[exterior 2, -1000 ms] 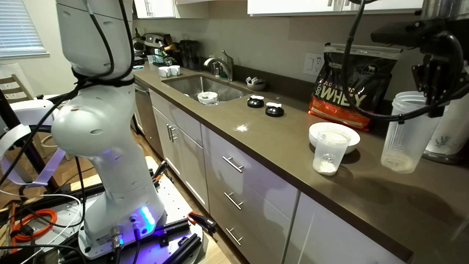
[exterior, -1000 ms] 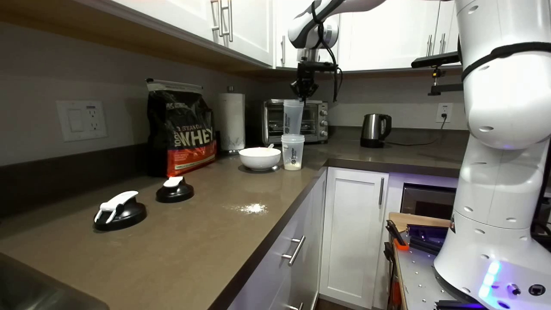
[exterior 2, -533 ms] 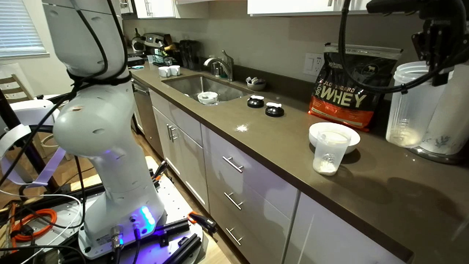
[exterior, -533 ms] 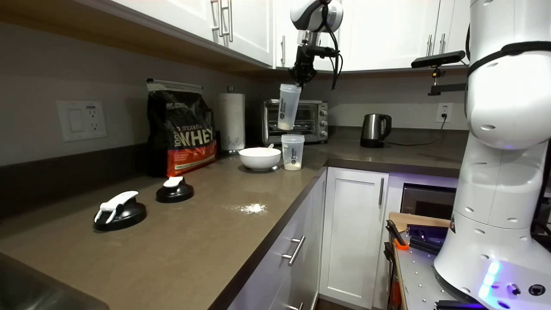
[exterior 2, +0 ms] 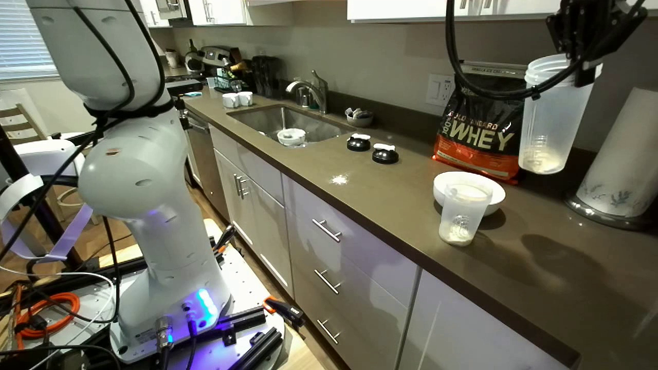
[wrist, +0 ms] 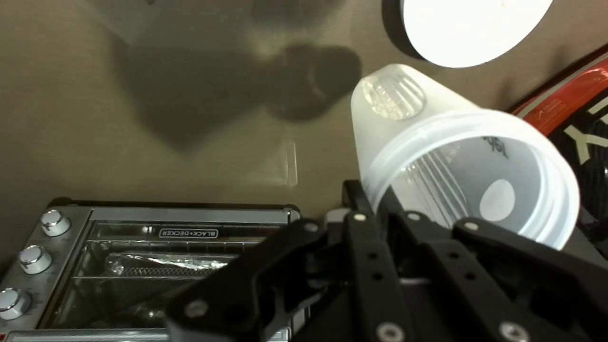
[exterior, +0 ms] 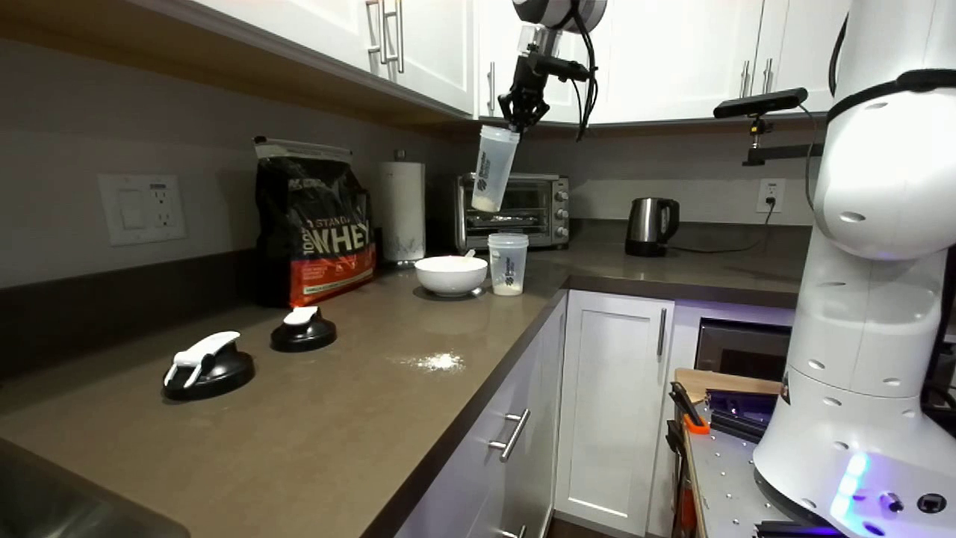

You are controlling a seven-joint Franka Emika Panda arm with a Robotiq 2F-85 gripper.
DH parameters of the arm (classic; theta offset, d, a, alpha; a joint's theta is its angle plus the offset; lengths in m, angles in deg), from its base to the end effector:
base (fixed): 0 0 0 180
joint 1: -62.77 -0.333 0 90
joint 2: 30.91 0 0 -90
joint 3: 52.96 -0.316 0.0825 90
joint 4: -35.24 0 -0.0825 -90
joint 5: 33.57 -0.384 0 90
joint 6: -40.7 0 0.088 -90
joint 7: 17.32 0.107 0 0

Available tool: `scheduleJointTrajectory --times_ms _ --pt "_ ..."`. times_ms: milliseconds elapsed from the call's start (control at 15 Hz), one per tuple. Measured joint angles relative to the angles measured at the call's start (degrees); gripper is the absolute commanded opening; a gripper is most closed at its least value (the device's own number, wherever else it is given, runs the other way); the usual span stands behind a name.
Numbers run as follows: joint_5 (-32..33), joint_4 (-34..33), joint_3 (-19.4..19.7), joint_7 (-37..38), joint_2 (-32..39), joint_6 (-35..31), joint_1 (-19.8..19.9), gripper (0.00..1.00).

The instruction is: Move the bigger cup to the left

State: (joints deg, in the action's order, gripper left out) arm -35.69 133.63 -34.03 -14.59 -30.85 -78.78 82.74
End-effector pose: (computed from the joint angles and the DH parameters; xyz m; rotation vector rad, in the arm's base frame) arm 0.4645 -0.3723 0.6059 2.8086 -1.0873 0.5480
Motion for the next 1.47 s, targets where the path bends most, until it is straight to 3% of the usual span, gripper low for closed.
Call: scheduleJointTrajectory --times_ms 1467 --pt "-3.21 15.27 -5.68 -6.23 -10.97 0.86 -10.43 0.02"
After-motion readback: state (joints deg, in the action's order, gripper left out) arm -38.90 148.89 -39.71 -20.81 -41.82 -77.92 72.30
